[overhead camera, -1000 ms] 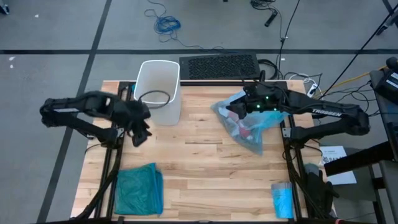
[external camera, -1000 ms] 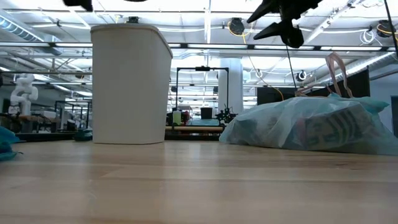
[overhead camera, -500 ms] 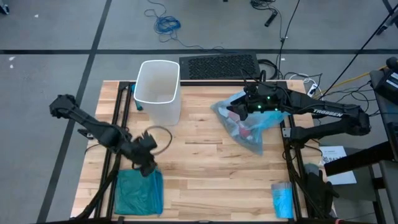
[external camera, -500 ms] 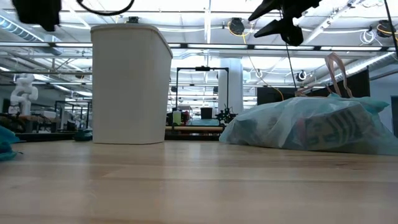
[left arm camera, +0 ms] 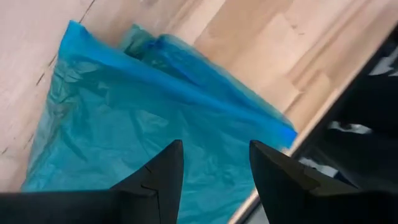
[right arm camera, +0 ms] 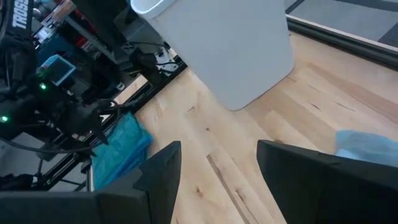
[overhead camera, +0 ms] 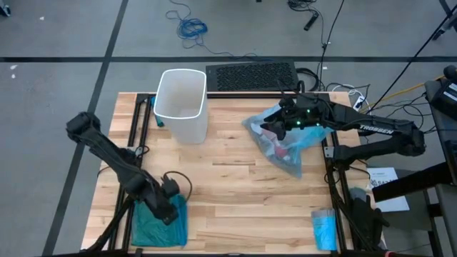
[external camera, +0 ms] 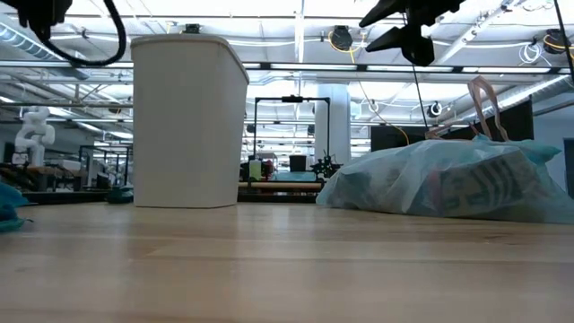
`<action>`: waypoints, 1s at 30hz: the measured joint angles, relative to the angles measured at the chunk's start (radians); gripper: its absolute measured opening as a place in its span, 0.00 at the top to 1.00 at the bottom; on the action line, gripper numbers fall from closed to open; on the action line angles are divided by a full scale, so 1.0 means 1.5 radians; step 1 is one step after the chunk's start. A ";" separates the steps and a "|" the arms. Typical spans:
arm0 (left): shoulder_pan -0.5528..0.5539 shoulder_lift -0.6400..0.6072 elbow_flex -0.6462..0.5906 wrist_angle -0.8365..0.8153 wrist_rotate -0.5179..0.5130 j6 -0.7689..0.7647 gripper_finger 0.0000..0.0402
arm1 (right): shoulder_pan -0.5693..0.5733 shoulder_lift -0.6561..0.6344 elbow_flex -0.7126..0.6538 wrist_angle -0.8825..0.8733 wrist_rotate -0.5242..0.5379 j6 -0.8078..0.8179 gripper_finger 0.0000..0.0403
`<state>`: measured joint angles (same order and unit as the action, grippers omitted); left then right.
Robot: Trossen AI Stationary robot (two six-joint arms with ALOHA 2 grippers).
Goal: Place trash/remove bag and relplace
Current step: Insert the blue trash bag into the white trash bin
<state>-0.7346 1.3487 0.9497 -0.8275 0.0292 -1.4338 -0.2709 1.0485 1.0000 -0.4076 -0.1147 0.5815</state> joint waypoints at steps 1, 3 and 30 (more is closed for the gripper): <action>0.002 0.006 0.000 -0.004 0.000 0.000 0.56 | -0.002 0.000 0.000 0.000 -0.005 -0.001 0.50; 0.008 0.017 0.000 -0.007 -0.003 0.004 0.56 | -0.007 0.000 0.000 0.000 -0.017 -0.002 0.50; 0.024 0.147 0.000 0.022 -0.007 -0.001 0.56 | -0.020 -0.007 0.000 0.000 -0.048 -0.002 0.50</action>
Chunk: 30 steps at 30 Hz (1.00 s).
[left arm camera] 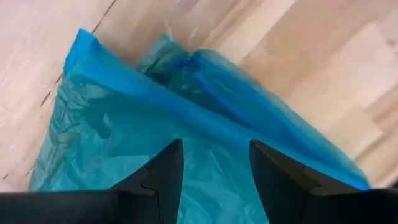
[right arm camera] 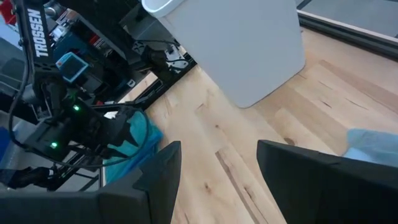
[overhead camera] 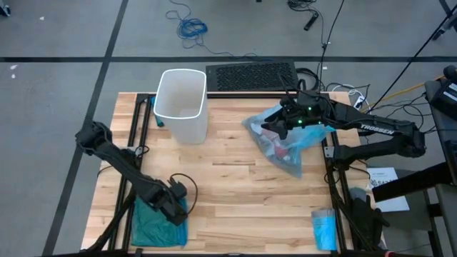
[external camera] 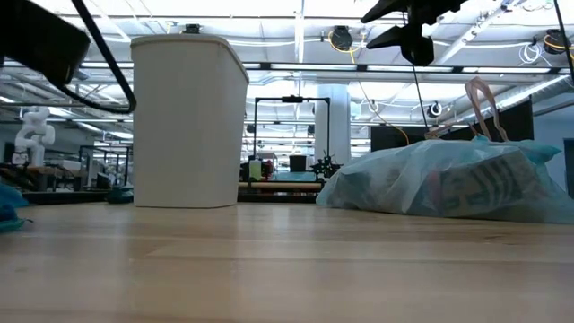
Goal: Place trash/remove bag and relplace
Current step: Insert the blue trash bag into the white trash bin
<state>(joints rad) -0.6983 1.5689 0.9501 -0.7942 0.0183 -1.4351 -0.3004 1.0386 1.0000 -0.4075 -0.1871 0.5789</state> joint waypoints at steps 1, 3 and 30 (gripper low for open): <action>0.000 0.008 0.000 0.000 0.000 0.000 0.56 | 0.000 0.000 0.000 0.000 0.000 0.000 0.50; 0.000 0.026 0.000 0.000 0.006 0.000 0.58 | 0.000 0.000 0.000 0.000 0.000 0.000 0.50; 0.380 -0.053 0.024 0.353 0.022 0.386 1.00 | 0.004 0.000 0.000 0.000 -0.054 0.039 0.50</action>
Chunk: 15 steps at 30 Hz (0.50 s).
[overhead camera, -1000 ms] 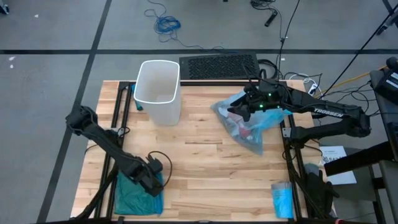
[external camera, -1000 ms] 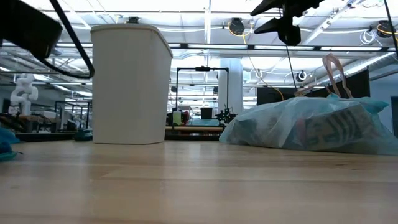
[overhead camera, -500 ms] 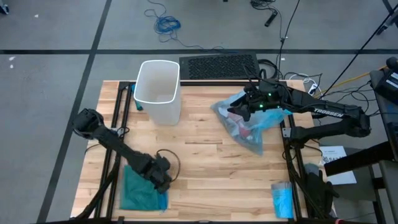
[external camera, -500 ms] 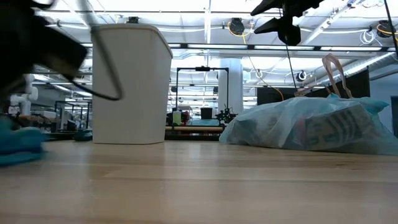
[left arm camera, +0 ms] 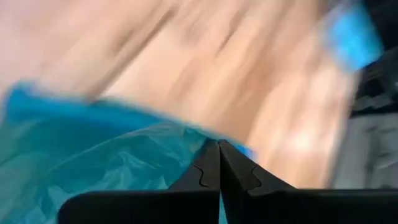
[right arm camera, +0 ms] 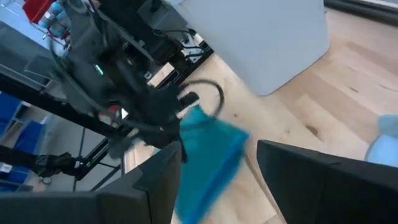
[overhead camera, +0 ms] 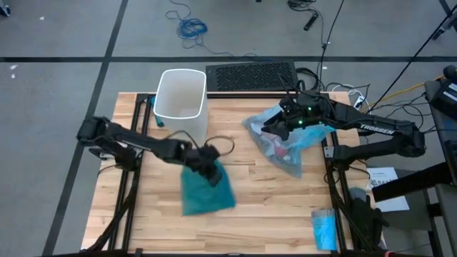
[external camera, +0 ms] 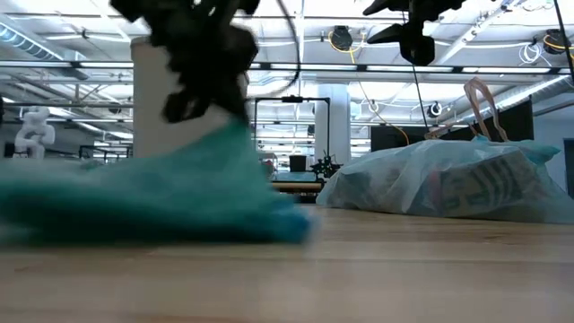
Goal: Place trash/remove bag and relplace
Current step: Insert the blue trash bag into the white trash bin
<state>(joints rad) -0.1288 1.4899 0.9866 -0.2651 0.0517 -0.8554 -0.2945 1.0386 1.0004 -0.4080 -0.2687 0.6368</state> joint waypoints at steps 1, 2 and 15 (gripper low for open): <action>0.009 -0.012 0.009 0.016 0.000 0.015 1.00 | 0.003 0.000 0.000 0.000 0.001 0.003 0.50; 0.017 -0.025 0.020 0.021 0.000 0.033 1.00 | 0.005 0.000 0.000 0.002 0.001 0.004 0.50; 0.068 -0.177 0.139 0.046 0.174 0.266 1.00 | 0.055 0.018 0.001 0.100 0.120 0.068 0.50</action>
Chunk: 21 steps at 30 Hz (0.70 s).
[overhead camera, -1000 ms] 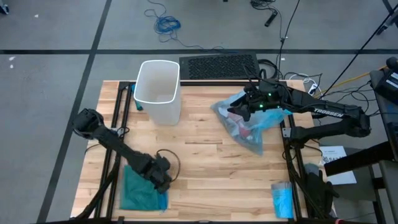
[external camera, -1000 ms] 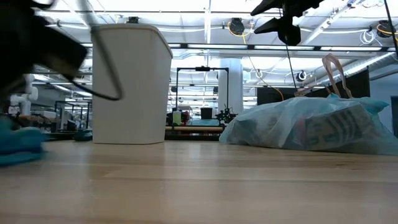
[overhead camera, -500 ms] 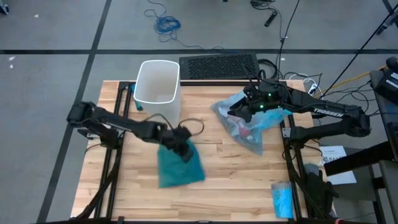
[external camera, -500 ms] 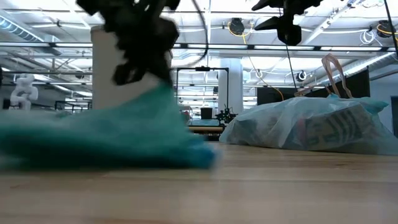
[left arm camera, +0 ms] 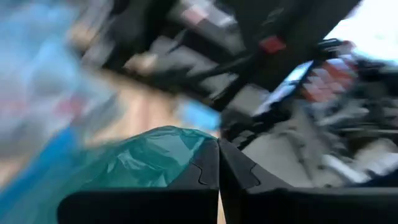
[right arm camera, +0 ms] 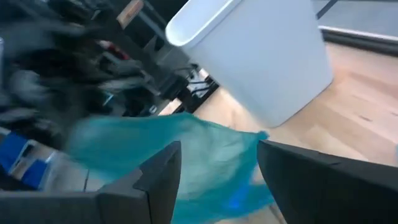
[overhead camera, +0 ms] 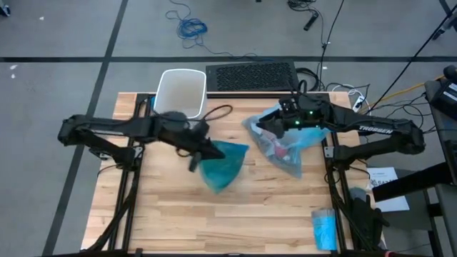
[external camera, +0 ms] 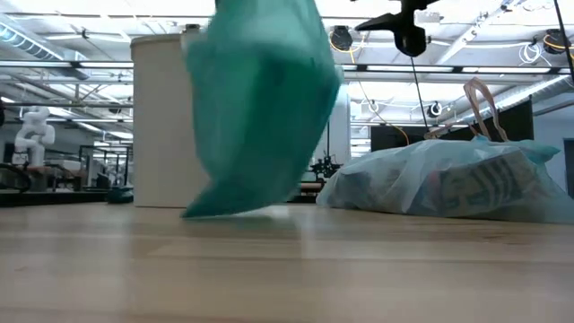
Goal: Place trash/remove bag and relplace
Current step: Insert the blue trash bag into the white trash bin
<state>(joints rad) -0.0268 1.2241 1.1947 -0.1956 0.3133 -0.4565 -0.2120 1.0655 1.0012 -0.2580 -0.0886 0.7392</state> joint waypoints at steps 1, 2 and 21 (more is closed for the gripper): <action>0.004 -0.013 0.013 0.017 0.022 0.018 1.00 | 0.003 0.006 0.000 0.006 0.013 0.001 0.50; 0.008 -0.026 0.027 0.038 0.037 0.036 1.00 | 0.006 0.012 0.000 0.010 0.025 0.001 0.50; -0.031 -0.162 0.071 -0.334 -0.175 0.097 1.00 | 0.092 0.146 0.000 0.172 0.058 0.073 0.50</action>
<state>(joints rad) -0.0729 0.9807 1.3016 -0.6964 0.0503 -0.3111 -0.0741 1.2838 1.0012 0.0004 -0.0021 0.8488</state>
